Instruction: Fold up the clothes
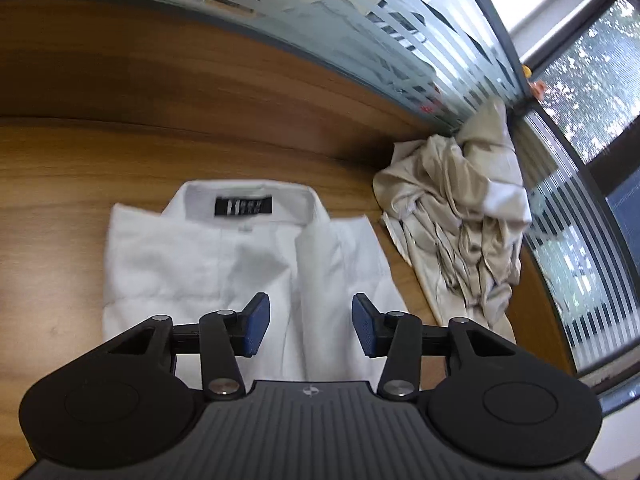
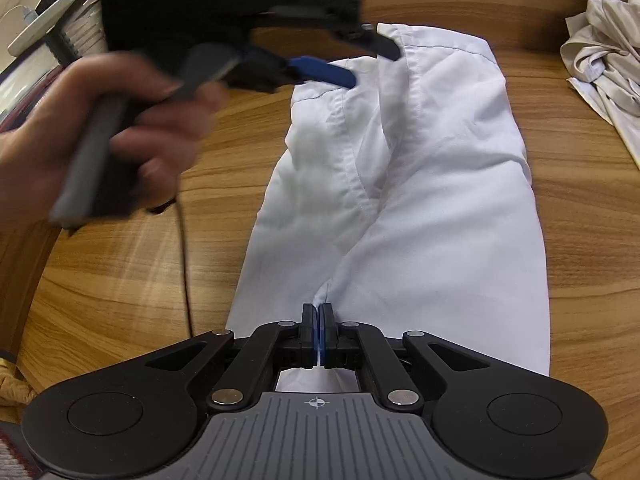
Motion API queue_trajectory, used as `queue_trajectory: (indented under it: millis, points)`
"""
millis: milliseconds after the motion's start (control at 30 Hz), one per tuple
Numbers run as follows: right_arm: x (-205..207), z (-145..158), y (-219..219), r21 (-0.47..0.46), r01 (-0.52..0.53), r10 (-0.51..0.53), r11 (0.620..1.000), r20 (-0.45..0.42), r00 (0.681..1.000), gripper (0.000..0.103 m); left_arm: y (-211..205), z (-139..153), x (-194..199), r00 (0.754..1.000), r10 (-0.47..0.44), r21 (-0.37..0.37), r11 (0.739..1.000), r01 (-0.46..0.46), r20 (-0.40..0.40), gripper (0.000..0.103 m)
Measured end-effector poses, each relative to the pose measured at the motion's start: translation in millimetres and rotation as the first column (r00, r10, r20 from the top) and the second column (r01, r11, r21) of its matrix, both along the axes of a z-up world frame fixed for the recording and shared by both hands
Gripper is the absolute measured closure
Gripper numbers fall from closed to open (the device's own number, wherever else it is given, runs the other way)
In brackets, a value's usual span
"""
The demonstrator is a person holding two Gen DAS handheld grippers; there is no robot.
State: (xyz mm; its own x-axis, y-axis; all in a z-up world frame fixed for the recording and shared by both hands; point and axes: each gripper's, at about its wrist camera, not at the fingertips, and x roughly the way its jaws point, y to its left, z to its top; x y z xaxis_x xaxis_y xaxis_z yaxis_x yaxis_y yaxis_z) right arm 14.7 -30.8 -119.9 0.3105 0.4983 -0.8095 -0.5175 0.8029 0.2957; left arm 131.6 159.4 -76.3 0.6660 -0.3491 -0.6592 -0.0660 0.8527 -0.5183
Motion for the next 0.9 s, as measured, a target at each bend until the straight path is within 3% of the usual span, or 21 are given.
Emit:
queue_trajectory:
  millis: [33, 200, 333, 433, 533, 633, 733, 800, 900]
  points:
    - [-1, 2, 0, 0.0, -0.003, 0.003, 1.0, 0.003, 1.0, 0.1, -2, 0, 6, 1.0, 0.006, 0.005, 1.0, -0.006, 0.005, 0.102]
    - [-6, 8, 0, -0.014, -0.006, 0.006, 1.0, 0.03, 1.0, 0.1, -22, -13, 16, 0.999, -0.009, 0.181, 0.983, 0.015, -0.034, 0.102]
    - [-9, -13, 2, -0.054, 0.001, 0.001, 0.999, 0.036, 0.999, 0.099, -22, -47, 24, 0.993, -0.01, 0.266, 0.963, 0.043, -0.121, 0.101]
    - [-11, -25, 3, -0.074, 0.007, -0.003, 0.997, 0.043, 0.999, 0.099, -26, -63, 26, 0.991, -0.036, 0.321, 0.944, 0.076, -0.129, 0.099]
    - [-10, -26, 3, -0.07, 0.017, -0.014, 0.997, 0.046, 0.999, 0.099, -28, -63, 27, 0.991, -0.048, 0.326, 0.941, 0.087, -0.124, 0.098]
    - [-10, -17, 2, -0.061, 0.036, -0.033, 0.998, 0.048, 0.998, 0.098, -20, -50, 24, 0.994, -0.039, 0.288, 0.955, 0.067, -0.101, 0.095]
    - [-13, 3, -1, -0.049, 0.061, -0.056, 0.997, 0.088, 0.994, 0.094, -12, -25, 14, 0.998, -0.034, 0.285, 0.957, 0.046, -0.046, 0.081]
    - [-18, 24, -7, -0.021, 0.088, -0.085, 0.996, 0.141, 0.986, 0.082, -10, -8, 6, 0.999, -0.043, 0.297, 0.954, 0.041, -0.001, 0.077]
    - [-22, 53, -21, 0.01, 0.145, -0.143, 0.989, 0.226, 0.964, 0.077, -16, 11, 5, 0.996, -0.089, 0.307, 0.949, 0.074, 0.033, 0.068]
